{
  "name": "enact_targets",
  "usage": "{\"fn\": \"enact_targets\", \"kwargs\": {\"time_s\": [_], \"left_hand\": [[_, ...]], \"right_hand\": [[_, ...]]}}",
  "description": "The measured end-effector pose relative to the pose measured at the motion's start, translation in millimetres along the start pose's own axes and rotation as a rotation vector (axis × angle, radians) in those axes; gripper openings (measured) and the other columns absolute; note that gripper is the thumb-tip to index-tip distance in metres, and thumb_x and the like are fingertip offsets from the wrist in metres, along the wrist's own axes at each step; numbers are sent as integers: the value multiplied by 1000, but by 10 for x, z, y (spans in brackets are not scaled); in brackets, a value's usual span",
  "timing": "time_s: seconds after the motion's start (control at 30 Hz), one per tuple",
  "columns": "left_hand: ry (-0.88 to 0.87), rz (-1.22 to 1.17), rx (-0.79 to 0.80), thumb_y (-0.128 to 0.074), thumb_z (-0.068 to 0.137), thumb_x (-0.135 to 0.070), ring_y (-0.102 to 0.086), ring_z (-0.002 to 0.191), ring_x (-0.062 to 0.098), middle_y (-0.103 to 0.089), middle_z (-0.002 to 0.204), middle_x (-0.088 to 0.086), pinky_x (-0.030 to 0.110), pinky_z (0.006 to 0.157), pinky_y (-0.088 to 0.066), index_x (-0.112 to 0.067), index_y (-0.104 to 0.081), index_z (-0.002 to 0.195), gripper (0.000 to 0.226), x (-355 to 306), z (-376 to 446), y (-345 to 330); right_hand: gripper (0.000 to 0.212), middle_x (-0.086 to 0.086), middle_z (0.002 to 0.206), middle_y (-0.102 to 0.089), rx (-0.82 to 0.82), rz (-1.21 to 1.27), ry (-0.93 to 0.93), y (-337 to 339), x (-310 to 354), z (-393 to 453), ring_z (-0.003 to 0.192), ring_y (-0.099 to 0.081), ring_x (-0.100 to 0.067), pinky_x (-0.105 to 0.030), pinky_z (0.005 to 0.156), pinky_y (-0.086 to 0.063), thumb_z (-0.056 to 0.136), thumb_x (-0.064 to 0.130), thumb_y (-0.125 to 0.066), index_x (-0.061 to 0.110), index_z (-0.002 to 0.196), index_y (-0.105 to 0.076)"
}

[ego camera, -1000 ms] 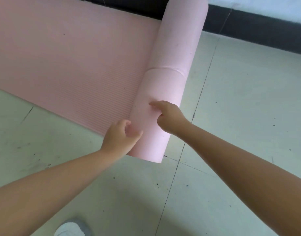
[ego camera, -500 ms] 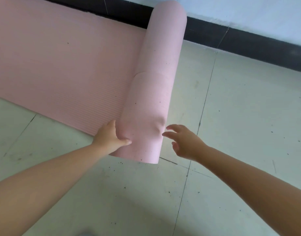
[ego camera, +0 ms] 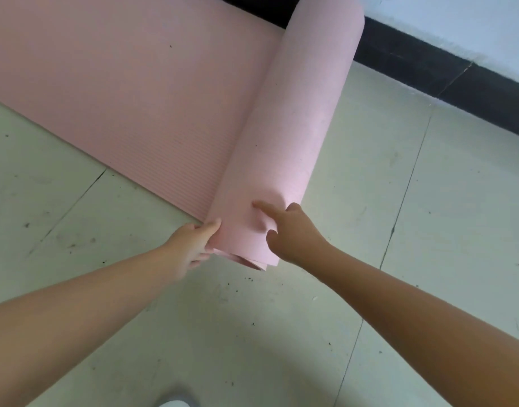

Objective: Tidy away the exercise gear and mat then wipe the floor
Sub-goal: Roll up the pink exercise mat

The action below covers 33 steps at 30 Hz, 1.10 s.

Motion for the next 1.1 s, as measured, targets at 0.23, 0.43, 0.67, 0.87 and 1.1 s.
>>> {"fn": "enact_targets", "kwargs": {"time_s": [0.23,0.43,0.67,0.87,1.1], "left_hand": [[-229,149,-178,-56,91,-37,-55,96,24,-61,115,10,29,81,-40,-3,-57,122,46,-262,175,270],[-128,197,7,-42,98,-39,-53,116,28,-56,128,14,35,99,-41,-8,-49,132,46,-392,207,542],[-7,66,1,-37,100,-30,-58,96,26,-58,112,17,31,86,-45,-3,-33,141,50,-508,87,948],[98,-545,66,-40,100,-5,-59,95,31,-57,103,18,41,100,-41,-11,-24,142,45,-614,-58,1101],[128,-720,-58,-45,94,6,-52,65,17,-52,74,10,35,84,-47,0,-47,103,11,-718,312,1466]], "right_hand": [[64,-8,101,-38,36,-59,6,63,136,268,65,-45,-16,-8,55,-33,89,5,-41,38,143,-28],[63,-7,100,-51,-68,-19,86,98,367,230,92,-59,-25,-29,89,-50,86,-1,-49,24,142,-34],[68,-3,146,-42,-50,127,-26,37,956,227,122,-51,-20,-3,78,-29,85,-12,-33,19,145,-28],[61,-8,147,-40,5,345,-53,113,1687,711,110,-55,-10,-22,92,-44,91,-6,-31,21,145,-28],[40,-14,116,-63,20,-469,510,349,1759,875,111,-57,-30,-38,97,-49,76,-2,-56,6,114,-62]]}}
Point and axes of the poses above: each hand's wrist, its own z-axis towards the middle knuckle, its own y-axis out of the back of the hand, x = y × z, the point moved 3 cm from there along z, towards the middle knuckle
